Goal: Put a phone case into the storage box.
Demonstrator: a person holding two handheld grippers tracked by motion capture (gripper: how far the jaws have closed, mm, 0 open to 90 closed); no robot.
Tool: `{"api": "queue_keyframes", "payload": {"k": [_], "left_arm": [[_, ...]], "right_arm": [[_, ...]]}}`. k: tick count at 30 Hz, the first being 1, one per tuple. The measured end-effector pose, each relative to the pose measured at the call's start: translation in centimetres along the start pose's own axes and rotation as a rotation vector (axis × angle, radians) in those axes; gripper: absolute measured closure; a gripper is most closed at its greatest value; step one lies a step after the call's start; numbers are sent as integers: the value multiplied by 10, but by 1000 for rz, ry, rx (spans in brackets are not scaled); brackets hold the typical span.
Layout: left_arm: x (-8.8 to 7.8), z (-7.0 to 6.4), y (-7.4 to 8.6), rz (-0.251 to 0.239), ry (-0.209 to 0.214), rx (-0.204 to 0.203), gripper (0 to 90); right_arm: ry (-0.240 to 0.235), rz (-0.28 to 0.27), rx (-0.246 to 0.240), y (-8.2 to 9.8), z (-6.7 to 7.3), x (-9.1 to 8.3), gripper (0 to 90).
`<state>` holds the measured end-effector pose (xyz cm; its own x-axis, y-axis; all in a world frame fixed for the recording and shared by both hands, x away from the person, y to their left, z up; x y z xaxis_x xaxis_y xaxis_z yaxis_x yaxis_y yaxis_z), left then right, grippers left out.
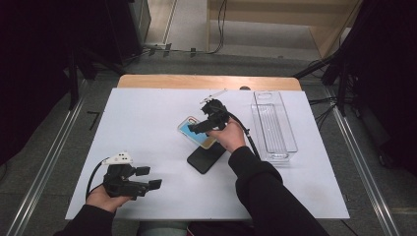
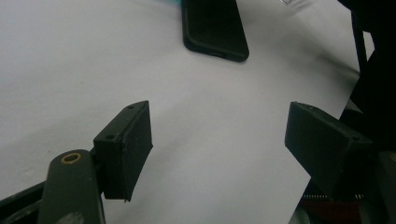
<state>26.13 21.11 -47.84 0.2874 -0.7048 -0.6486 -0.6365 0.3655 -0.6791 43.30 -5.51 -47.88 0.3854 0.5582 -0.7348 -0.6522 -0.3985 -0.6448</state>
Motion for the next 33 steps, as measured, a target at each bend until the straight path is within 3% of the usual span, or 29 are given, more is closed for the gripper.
{"api": "queue_keyframes", "payload": {"k": [9,11,17,29,32,33], "left_arm": [[0,0,0,-2,1,5,233],[0,0,0,-3,1,4,233],[0,0,0,-7,2,0,233],[1,0,0,-1,-1,4,233],[1,1,0,2,-1,2,233],[1,1,0,1,-1,2,233]], "right_arm": [[25,41,-8,10,3,15,0],[59,58,-21,13,3,21,0],[40,63,-20,20,4,28,0],[78,141,-40,31,3,41,0],[111,149,-72,32,6,43,0],[159,156,-102,33,9,44,24]]}}
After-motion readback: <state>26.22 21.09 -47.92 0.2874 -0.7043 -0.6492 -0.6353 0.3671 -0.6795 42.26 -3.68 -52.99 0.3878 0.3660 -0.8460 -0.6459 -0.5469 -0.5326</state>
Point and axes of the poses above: each handheld gripper's, and its own axes: x roughly forward along the jaws, y roughly out of its underside, z roughly to its left, the point moved 3 cm from there along x, roughly forward along the jaws, and after that the axes turned 1 degree about x, right-handed, at the moved point
